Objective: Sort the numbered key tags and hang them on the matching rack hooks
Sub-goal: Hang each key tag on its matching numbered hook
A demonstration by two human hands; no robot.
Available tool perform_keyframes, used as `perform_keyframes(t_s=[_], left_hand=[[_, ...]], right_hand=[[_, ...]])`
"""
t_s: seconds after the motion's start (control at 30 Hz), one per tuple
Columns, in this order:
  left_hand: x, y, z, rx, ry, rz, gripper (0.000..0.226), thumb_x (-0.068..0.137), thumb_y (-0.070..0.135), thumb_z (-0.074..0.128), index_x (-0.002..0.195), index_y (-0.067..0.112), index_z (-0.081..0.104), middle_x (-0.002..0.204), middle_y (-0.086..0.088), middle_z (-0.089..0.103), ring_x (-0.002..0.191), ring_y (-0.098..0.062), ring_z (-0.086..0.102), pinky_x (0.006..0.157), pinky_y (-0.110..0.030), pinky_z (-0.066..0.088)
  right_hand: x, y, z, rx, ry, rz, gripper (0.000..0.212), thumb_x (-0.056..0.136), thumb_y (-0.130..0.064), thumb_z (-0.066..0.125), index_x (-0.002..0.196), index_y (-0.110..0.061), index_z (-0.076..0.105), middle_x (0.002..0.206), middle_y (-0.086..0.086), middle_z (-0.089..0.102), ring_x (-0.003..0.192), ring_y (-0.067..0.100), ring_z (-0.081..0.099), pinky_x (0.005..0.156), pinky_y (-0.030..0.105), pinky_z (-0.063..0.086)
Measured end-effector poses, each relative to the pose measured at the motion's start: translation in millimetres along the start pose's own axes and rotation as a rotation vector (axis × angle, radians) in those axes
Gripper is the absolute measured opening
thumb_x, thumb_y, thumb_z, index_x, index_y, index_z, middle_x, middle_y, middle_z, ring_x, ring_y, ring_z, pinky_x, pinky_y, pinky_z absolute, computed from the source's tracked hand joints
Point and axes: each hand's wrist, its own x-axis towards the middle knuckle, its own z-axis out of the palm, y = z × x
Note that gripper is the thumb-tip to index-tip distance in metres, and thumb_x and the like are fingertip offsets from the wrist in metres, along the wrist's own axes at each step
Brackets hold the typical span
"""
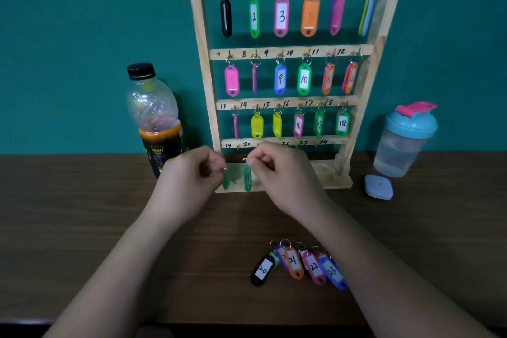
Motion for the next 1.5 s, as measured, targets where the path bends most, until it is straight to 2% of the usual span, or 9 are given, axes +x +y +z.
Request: perform_keyframes(t_s=[0.17,0.33,0.47,0.63,0.8,0.93,1.13,1.37,1.5], left_hand=[[7,-3,-6,-0.039,0.051,-0.025,0.018,0.090,0.011,0.077,0.086,0.029,0.073,0.083,0.017,0.074,0.085,0.003,0.067,0.071,-0.006,0.046],[7,-7,0,-0.064,0.030,-0.040,0.017,0.090,0.015,0.078,0.087,0.032,0.075,0.084,0.018,0.076,0.086,0.003,0.070,0.077,-0.015,0.055],[12,-8,5,-0.119,0.049,-0.068,0.012,0.092,0.020,0.079,0.092,0.032,0.080,0.083,0.017,0.077,0.084,0.001,0.071,0.080,-0.024,0.058],[20,-7,14,-0.192,0.148,-0.096,0.009,0.091,0.022,0.082,0.097,0.029,0.080,0.081,0.013,0.077,0.082,-0.001,0.071,0.083,-0.028,0.059],[26,-5,22,-0.214,0.246,-0.119,0.009,0.089,0.025,0.084,0.096,0.027,0.079,0.078,0.013,0.076,0.079,0.000,0.071,0.080,-0.028,0.060],[31,-2,28,-0.206,0.277,-0.099,0.004,0.091,0.025,0.082,0.092,0.027,0.079,0.076,0.009,0.075,0.077,-0.004,0.072,0.077,-0.034,0.062],[39,4,38,-0.102,0.306,-0.073,0.005,0.092,0.027,0.077,0.088,0.025,0.079,0.072,0.010,0.073,0.071,-0.007,0.069,0.071,-0.035,0.059],[37,-2,43,0.036,0.272,-0.024,0.006,0.093,0.025,0.076,0.091,0.026,0.082,0.078,0.011,0.076,0.073,-0.006,0.070,0.070,-0.031,0.060],[29,-3,38,0.013,0.218,-0.044,0.005,0.088,0.024,0.082,0.090,0.028,0.079,0.077,0.016,0.074,0.075,0.004,0.068,0.068,-0.004,0.046]], right_hand=[[19,-4,15,-0.050,0.104,-0.008,0.012,0.102,-0.027,0.069,0.094,-0.024,0.077,0.051,-0.016,0.047,0.050,0.007,0.052,0.048,0.021,0.031],[31,-7,26,-0.143,0.121,0.026,0.013,0.102,-0.030,0.067,0.097,-0.025,0.078,0.056,-0.011,0.055,0.050,0.008,0.051,0.048,0.028,0.032],[37,-7,28,-0.187,0.136,0.032,0.014,0.102,-0.026,0.067,0.096,-0.020,0.079,0.067,-0.006,0.067,0.056,0.013,0.059,0.052,0.030,0.047],[38,-7,32,-0.214,0.087,0.076,0.017,0.100,-0.019,0.065,0.087,-0.021,0.076,0.063,-0.007,0.062,0.052,0.010,0.053,0.051,0.026,0.032],[34,-8,29,-0.225,0.062,0.080,0.016,0.100,-0.021,0.065,0.087,-0.021,0.075,0.061,-0.007,0.060,0.050,0.009,0.053,0.048,0.025,0.031],[30,-8,25,-0.162,0.081,0.066,0.010,0.101,-0.027,0.066,0.098,-0.022,0.073,0.061,-0.006,0.060,0.052,0.012,0.057,0.049,0.030,0.042],[18,-6,14,-0.120,0.058,0.091,0.009,0.101,-0.027,0.065,0.098,-0.023,0.073,0.060,-0.009,0.058,0.049,0.006,0.051,0.048,0.026,0.032],[0,-10,-2,-0.126,-0.029,0.112,0.010,0.100,-0.029,0.064,0.095,-0.031,0.072,0.061,-0.008,0.063,0.049,0.012,0.058,0.049,0.037,0.049],[-11,-11,-15,-0.135,-0.169,0.159,0.011,0.102,-0.032,0.066,0.092,-0.032,0.071,0.057,-0.006,0.061,0.048,0.011,0.057,0.045,0.031,0.043]])
